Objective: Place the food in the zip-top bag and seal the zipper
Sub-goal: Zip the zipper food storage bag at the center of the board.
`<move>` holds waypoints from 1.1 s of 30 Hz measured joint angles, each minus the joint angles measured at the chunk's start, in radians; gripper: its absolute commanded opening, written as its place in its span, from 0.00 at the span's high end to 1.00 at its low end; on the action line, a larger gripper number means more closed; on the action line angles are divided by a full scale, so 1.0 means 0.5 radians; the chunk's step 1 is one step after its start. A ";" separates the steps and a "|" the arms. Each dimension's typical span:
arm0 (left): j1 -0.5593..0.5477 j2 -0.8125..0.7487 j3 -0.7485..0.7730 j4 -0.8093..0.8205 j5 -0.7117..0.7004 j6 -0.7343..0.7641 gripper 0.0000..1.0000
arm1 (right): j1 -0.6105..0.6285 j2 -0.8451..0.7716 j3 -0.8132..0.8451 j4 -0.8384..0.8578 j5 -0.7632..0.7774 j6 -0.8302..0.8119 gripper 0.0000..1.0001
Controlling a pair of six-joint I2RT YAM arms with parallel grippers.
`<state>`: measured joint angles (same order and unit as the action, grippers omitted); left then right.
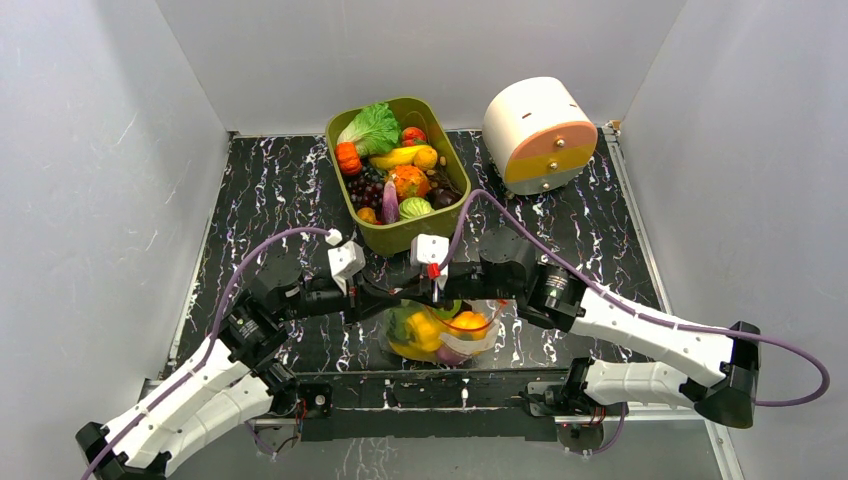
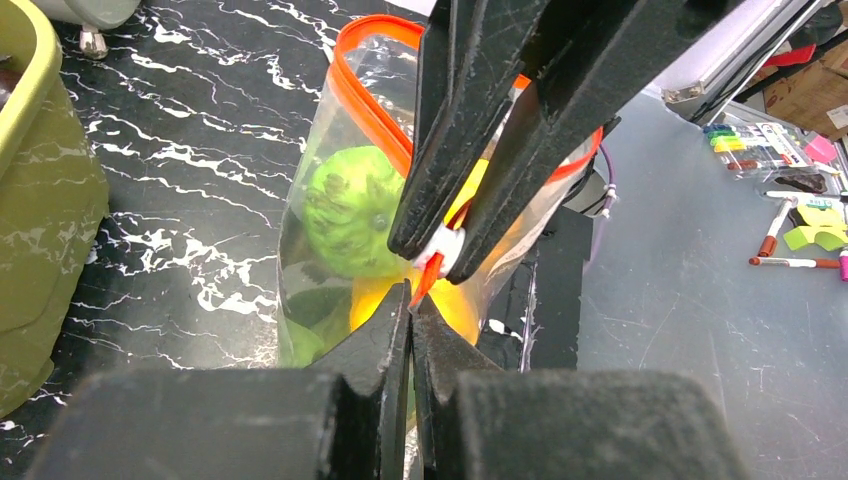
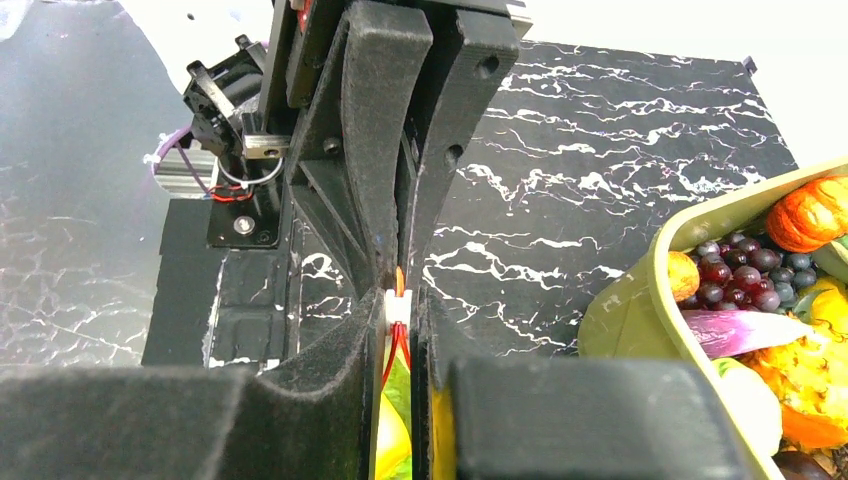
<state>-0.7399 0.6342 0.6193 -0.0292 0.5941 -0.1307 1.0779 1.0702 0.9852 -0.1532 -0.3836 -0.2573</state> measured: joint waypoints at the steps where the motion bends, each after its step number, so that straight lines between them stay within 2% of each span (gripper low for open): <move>1: 0.000 -0.013 -0.002 -0.003 0.001 0.000 1.00 | 0.000 -0.004 0.003 -0.008 0.001 -0.003 1.00; 12: -0.004 -0.045 -0.009 -0.006 0.001 0.001 0.99 | 0.001 -0.040 0.005 -0.124 0.058 -0.012 1.00; 15: -0.004 -0.047 -0.009 -0.003 -0.003 -0.002 0.79 | 0.001 -0.053 0.005 -0.122 0.052 -0.010 1.00; 19: -0.004 -0.042 -0.008 0.011 -0.011 -0.018 0.70 | 0.000 -0.058 0.005 -0.149 0.031 -0.005 1.00; 26: -0.004 0.076 0.014 0.021 0.019 -0.023 0.68 | 0.000 -0.057 0.005 -0.150 -0.011 -0.004 1.00; 30: -0.004 0.111 0.018 0.049 0.031 -0.027 0.60 | 0.000 -0.057 0.005 -0.150 -0.024 0.003 1.00; 31: -0.004 0.113 0.018 0.058 0.032 -0.034 0.60 | 0.000 -0.057 0.005 -0.150 -0.027 0.005 1.00; 33: -0.004 0.114 0.018 0.072 0.034 -0.045 0.67 | 0.000 -0.057 0.005 -0.150 -0.032 0.009 1.00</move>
<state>-0.7418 0.6914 0.6281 0.0071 0.6113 -0.1532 1.0779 1.0416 0.9874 -0.2279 -0.3996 -0.2527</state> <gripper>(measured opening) 0.398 0.094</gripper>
